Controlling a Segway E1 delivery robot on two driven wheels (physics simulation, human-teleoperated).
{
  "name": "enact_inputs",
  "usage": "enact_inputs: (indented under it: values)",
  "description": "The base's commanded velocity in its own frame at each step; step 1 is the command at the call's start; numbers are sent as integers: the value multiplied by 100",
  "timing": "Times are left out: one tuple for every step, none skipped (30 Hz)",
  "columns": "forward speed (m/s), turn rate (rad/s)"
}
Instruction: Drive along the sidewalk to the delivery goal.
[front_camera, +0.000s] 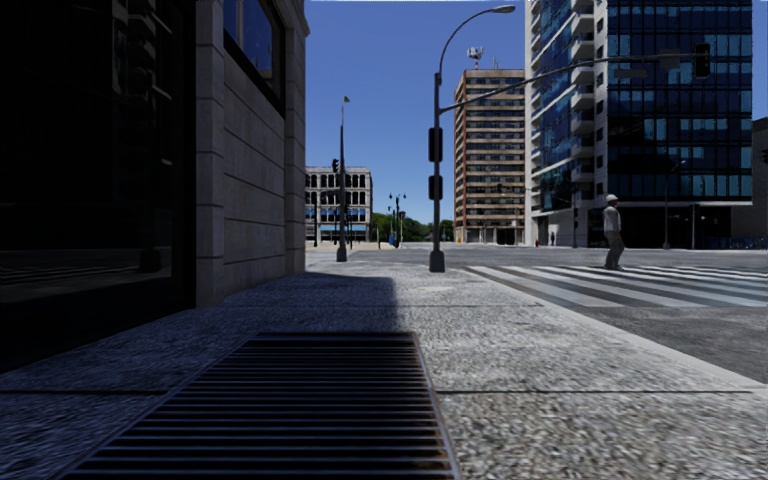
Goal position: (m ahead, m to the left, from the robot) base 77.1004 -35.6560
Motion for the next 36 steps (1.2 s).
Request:
enact_inputs:
  values:
    - [200,0]
    - [200,0]
    - [200,0]
    - [200,0]
    - [200,0]
    - [200,0]
    - [200,0]
    - [200,0]
    - [200,0]
    - [200,0]
    - [200,0]
    - [200,0]
    - [200,0]
    - [200,0]
    - [200,0]
    - [200,0]
    - [200,0]
    - [200,0]
    - [200,0]
    - [200,-10]
    - [200,-10]
    - [200,-38]
    - [200,-46]
    - [200,-47]
    - [200,-48]
    - [200,-48]
    - [200,-48]
    - [200,-48]
    - [200,-48]
    - [200,-48]
    - [200,-48]
    - [200,-48]
    - [200,-48]
    - [200,-48]
    - [200,-48]
    - [200,-48]
